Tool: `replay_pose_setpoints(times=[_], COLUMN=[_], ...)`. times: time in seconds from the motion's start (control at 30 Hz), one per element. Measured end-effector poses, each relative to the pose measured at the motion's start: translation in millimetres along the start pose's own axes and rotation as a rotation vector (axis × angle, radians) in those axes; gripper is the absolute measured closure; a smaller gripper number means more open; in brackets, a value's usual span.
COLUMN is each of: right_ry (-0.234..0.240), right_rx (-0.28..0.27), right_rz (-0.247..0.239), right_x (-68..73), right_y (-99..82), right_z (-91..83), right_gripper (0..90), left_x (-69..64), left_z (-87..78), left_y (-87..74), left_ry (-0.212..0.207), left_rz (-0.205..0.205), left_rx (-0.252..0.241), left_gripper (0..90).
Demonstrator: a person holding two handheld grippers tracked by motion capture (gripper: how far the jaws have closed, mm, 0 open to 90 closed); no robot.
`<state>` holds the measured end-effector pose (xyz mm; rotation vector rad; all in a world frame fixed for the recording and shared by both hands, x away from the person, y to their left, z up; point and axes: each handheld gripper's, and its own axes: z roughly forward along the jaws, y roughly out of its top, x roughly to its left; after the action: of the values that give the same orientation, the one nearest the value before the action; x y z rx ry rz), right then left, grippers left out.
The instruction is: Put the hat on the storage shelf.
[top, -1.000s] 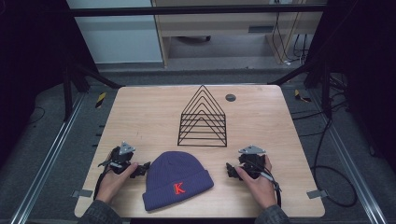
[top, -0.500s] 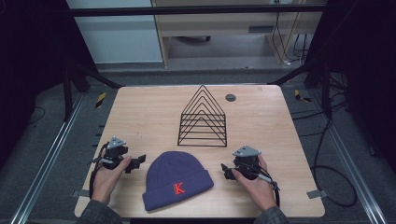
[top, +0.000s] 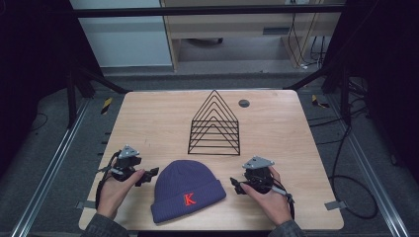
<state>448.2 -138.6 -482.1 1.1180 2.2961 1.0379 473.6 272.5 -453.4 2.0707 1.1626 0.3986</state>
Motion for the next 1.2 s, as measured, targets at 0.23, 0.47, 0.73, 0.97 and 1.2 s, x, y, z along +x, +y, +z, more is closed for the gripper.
replay_pose_setpoints(times=[0.23,0.47,0.73,0.97,1.2], right_ry=[0.013,0.011,0.011,0.014,0.014], right_rx=[0.008,0.018,0.025,0.029,0.03], right_rz=[-0.006,0.002,0.001,0.008,0.009], right_x=[2.0,0.9,1.6,1.4,1.1], right_y=[0.8,-0.1,-0.6,-1.1,-1.4], right_z=[-0.1,0.2,1.0,0.9,0.8], right_gripper=[18.7,19.3,18.7,18.3,18.2], left_x=[-13.0,-20.7,-28.1,-27.2,-29.7], left_z=[11.4,28.5,41.3,50.7,56.4], left_y=[8.2,13.1,16.7,23.6,24.9], left_ry=[-0.013,-0.033,-0.06,-0.056,-0.064], left_rz=[0.05,0.081,0.114,0.102,0.105], left_rx=[0.033,0.108,0.164,0.21,0.252], left_gripper=[18.6,25.9,36.0,43.1,51.4])
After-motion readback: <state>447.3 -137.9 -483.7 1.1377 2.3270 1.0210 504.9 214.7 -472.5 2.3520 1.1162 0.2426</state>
